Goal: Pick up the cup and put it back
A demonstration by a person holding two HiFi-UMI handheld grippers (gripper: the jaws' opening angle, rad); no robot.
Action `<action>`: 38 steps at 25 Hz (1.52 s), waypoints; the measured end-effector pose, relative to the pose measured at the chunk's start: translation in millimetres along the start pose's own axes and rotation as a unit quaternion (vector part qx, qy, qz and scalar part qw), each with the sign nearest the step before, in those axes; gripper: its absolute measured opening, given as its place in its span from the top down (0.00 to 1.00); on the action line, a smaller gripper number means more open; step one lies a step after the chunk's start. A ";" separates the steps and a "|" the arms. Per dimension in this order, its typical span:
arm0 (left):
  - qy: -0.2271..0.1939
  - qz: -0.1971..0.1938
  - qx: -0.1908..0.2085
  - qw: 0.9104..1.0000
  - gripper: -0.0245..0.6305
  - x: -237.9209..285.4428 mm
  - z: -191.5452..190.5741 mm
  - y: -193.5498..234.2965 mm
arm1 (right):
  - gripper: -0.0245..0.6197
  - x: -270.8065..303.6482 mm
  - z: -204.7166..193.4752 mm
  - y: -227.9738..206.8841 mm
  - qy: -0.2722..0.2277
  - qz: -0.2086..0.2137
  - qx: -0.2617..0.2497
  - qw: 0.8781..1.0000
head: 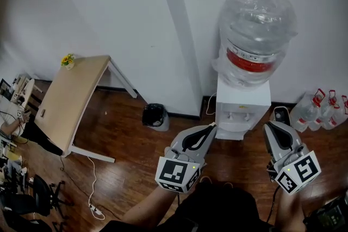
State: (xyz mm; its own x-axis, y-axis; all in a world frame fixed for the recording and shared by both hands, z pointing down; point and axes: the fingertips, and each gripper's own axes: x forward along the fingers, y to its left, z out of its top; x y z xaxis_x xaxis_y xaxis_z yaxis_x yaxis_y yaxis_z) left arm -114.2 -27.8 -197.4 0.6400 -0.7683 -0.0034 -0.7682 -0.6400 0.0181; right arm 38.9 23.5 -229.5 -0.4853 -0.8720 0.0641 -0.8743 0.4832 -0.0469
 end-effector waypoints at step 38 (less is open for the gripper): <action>0.009 -0.051 0.006 0.999 0.49 82.3 -275.1 27.4 | 0.96 100.3 -310.8 -87.8 0.034 0.048 -0.008 0.998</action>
State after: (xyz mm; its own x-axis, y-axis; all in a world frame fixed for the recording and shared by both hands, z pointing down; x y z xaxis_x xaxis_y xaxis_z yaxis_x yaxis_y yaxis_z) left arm -78.1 -106.0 77.8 0.7153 -0.6987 0.0142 -0.6988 -0.7153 0.0071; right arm 63.9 -81.9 90.8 -0.5663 -0.8142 0.1279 -0.8232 0.5664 -0.0396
